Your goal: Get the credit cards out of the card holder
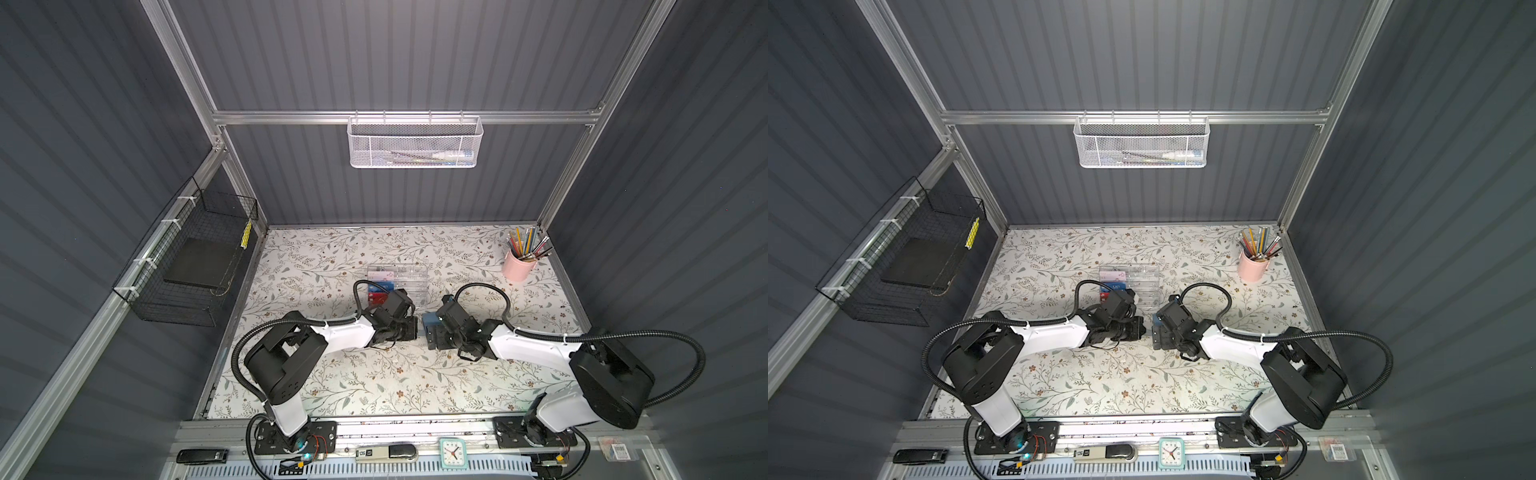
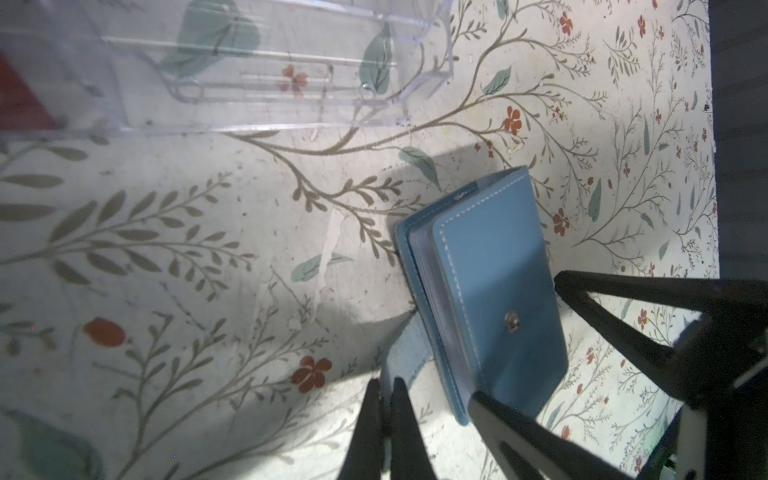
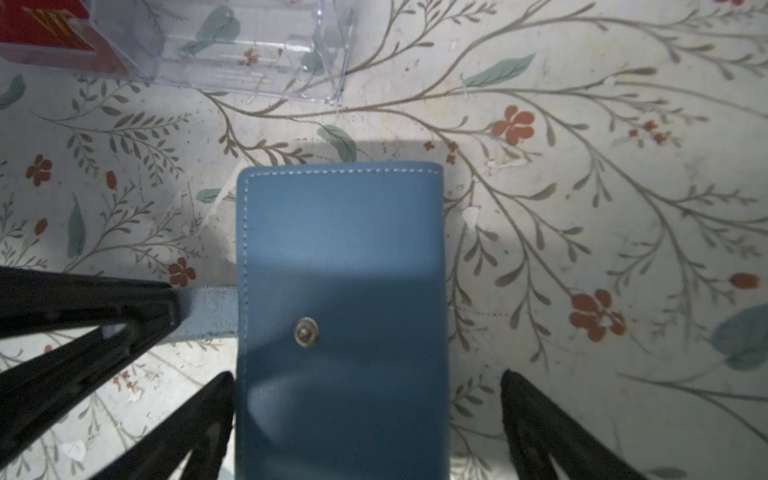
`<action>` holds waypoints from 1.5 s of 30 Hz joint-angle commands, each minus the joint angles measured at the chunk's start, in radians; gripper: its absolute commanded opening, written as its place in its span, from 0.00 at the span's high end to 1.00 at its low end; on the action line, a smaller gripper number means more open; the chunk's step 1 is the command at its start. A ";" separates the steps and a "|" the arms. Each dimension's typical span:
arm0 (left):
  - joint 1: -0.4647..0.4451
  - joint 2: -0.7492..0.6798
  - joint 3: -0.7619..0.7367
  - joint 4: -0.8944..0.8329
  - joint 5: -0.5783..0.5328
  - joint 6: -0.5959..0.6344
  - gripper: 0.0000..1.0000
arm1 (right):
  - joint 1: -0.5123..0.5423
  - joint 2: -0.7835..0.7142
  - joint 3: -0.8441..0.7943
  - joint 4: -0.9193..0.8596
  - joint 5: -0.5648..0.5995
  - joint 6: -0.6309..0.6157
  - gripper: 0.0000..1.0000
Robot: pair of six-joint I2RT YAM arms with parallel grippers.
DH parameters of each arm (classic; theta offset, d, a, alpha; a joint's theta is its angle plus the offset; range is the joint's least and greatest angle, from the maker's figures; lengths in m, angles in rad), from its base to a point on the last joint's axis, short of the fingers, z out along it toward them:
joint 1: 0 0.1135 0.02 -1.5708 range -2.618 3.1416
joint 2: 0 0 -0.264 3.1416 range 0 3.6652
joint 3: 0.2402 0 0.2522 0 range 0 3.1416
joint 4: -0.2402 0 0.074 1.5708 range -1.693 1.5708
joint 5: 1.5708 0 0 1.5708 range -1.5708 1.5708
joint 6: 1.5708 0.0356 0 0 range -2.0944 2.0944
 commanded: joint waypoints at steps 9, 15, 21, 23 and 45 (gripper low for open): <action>0.020 -0.043 -0.035 0.015 0.000 0.007 1.00 | 0.003 -0.015 0.035 -0.057 0.088 0.011 0.01; 0.024 -0.043 -0.039 0.018 0.004 0.006 1.00 | 0.001 -0.028 0.043 -0.077 0.099 -0.002 0.01; 0.026 -0.041 -0.040 0.018 0.005 0.008 1.00 | -0.004 -0.049 0.039 -0.080 0.094 -0.005 0.01; 0.027 -0.042 -0.040 0.018 0.007 0.008 1.00 | -0.009 -0.059 0.036 -0.081 0.090 -0.009 0.01; 0.031 -0.040 -0.044 0.009 0.004 0.013 1.00 | -0.104 -0.200 -0.052 -0.071 0.018 -0.044 0.01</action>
